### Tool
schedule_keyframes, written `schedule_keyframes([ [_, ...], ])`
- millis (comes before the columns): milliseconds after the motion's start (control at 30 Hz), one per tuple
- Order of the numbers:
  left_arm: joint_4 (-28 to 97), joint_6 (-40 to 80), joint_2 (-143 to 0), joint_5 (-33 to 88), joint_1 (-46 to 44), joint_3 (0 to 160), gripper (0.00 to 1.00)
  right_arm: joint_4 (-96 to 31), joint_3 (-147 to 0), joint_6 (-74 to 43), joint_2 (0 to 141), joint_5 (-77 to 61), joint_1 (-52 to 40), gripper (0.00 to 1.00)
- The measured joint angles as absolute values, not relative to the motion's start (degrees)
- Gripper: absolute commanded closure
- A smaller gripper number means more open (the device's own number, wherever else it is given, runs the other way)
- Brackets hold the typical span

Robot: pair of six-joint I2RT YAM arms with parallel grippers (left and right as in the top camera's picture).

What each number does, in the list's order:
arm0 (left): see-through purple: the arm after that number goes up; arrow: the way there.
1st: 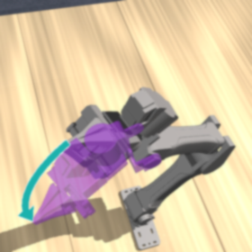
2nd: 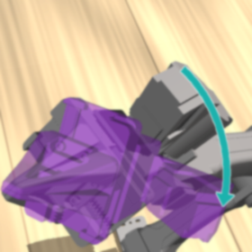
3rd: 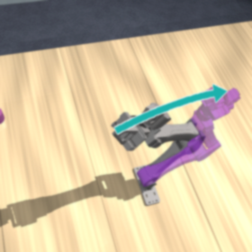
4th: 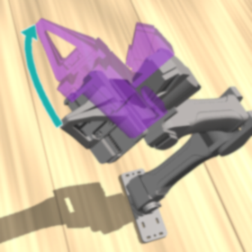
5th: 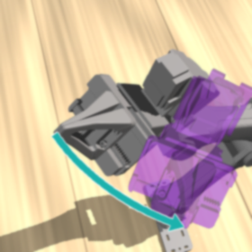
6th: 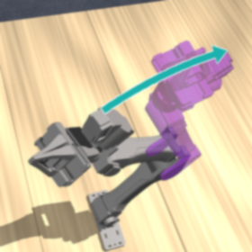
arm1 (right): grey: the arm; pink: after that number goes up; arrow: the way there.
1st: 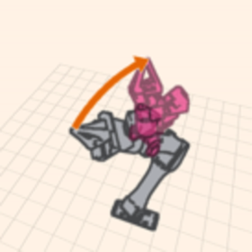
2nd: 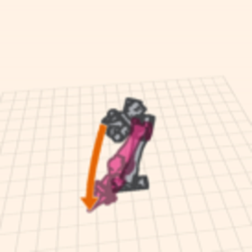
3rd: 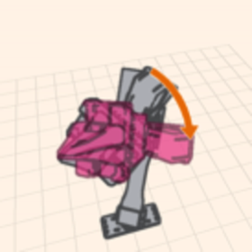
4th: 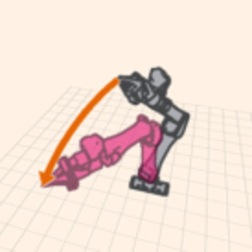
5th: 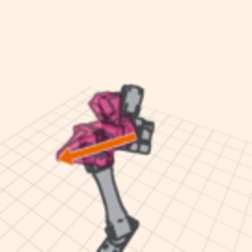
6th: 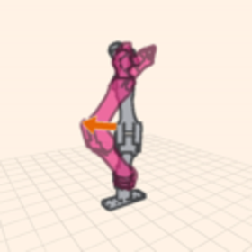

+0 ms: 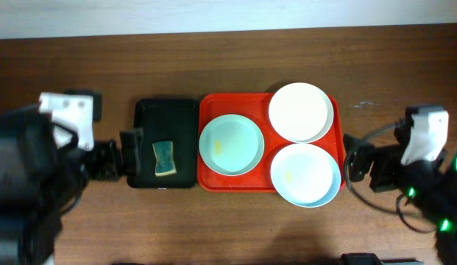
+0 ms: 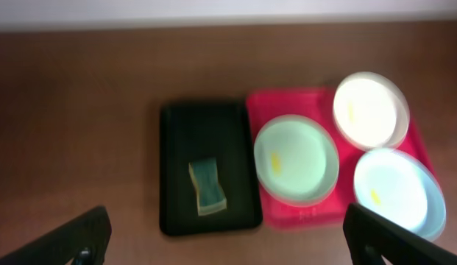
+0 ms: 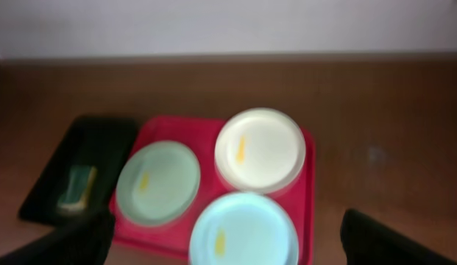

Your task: Clean dirty plates on tray and stack at the side

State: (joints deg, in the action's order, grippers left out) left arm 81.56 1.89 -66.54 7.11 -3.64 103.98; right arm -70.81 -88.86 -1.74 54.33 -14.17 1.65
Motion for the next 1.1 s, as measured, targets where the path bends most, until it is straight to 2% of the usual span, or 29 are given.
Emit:
schedule_keyframes([
  [100, 88.4, 1.3, -75.9, 8.0, -3.6, 110.1, 0.01, -80.2, -100.2, -1.7, 65.8, -15.6, 1.7, 0.02],
  [233, 91.7, 1.1, -82.2, 9.9, -3.6, 110.5, 0.01, -83.9, -105.3, -1.7, 75.8, -17.4, 1.7, 0.02],
  [267, 92.0, 1.1, -83.3, 10.3, -3.6, 110.5, 0.03, -84.4, -105.5, -1.7, 77.8, -18.2, 1.7, 0.08],
  [300, 92.5, 1.1, -84.8, 10.7, -3.7, 110.5, 0.15, -85.0, -105.5, -1.7, 79.5, -19.0, 1.7, 0.17],
  [400, 92.9, 1.0, -87.4, 11.4, -3.6, 110.5, 0.84, -86.0, -105.5, -1.9, 84.0, -22.2, 1.6, 0.5],
  [433, 92.9, 1.0, -88.1, 11.5, -3.6, 110.5, 1.0, -86.0, -105.5, -1.9, 85.4, -23.0, 1.5, 0.64],
  [500, 93.2, 1.5, -89.8, 11.2, -3.7, 110.5, 1.0, -86.0, -105.5, -0.8, 88.4, -24.1, 0.7, 0.61],
  [600, 93.4, 3.4, -90.7, 9.9, -3.7, 110.3, 0.99, -85.9, -105.5, 0.3, 91.3, -24.3, -2.0, 0.51],
  [633, 93.1, 4.4, -90.8, 9.3, -3.7, 109.6, 0.94, -85.9, -105.3, 0.6, 92.5, -24.0, -3.2, 0.48],
  [700, 91.9, 6.0, -90.8, 8.2, -3.7, 107.3, 0.68, -85.6, -104.2, 0.9, 95.0, -22.9, -5.5, 0.47],
  [733, 90.8, 7.0, -90.8, 7.9, -3.7, 105.9, 0.61, -85.2, -103.4, 1.0, 96.1, -22.1, -6.4, 0.47],
  [933, 83.5, 8.6, -91.0, 7.0, -3.7, 95.2, 0.57, -79.6, -98.6, 0.3, 102.4, -19.0, -11.6, 0.48],
  [1100, 79.0, 8.9, -91.2, 6.8, -3.7, 88.4, 0.57, -69.5, -91.9, 0.0, 103.4, -17.7, -14.5, 0.54],
])
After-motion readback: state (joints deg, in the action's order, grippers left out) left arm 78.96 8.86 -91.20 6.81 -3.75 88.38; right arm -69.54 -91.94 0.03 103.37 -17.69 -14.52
